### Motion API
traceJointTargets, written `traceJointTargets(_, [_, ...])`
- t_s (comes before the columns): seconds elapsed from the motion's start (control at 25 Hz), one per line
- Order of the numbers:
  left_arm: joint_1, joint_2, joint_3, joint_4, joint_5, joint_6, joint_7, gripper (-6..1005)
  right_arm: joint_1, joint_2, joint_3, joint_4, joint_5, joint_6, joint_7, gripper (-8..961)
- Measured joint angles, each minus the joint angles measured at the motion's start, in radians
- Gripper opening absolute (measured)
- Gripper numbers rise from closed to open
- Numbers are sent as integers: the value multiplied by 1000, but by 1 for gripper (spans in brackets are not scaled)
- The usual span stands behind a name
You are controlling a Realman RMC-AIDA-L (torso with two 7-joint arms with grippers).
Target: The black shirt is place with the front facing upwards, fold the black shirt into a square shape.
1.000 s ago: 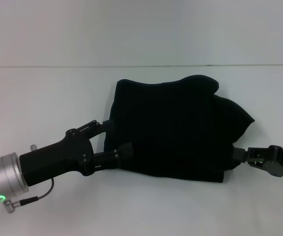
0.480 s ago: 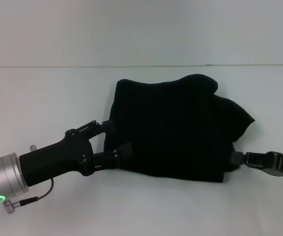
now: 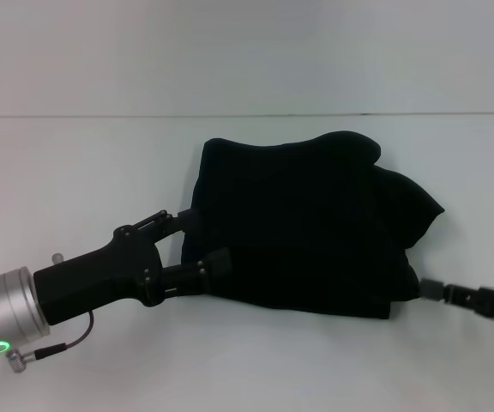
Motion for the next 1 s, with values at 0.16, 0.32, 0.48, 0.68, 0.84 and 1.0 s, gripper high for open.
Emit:
traceJointTargets(0.16, [0,-1,-10,0,0,-1,0,937,-3,-2,102,5,1,14,53,140])
traceJointTargets(0.32, [4,-1,-11,0,0,-1,0,937,29,0,194,10,5,34,133,143])
traceJointTargets(0.48, [8,-3,-19,0,1,0,4,937,100,6,193,16,-8,121,250,238])
traceJointTargets(0.68, [10,-4,-21,0,3,6,5,936,147,11,107,17,-36,197,348,461])
traceJointTargets(0.84, [13,-4,-22,0,3,8,4,936,134,1,96,17,-36,202,390,628])
traceJointTargets(1.0, [13,-4,-22,0,4,9,3,937,109,-12,95,17,-36,204,416,805])
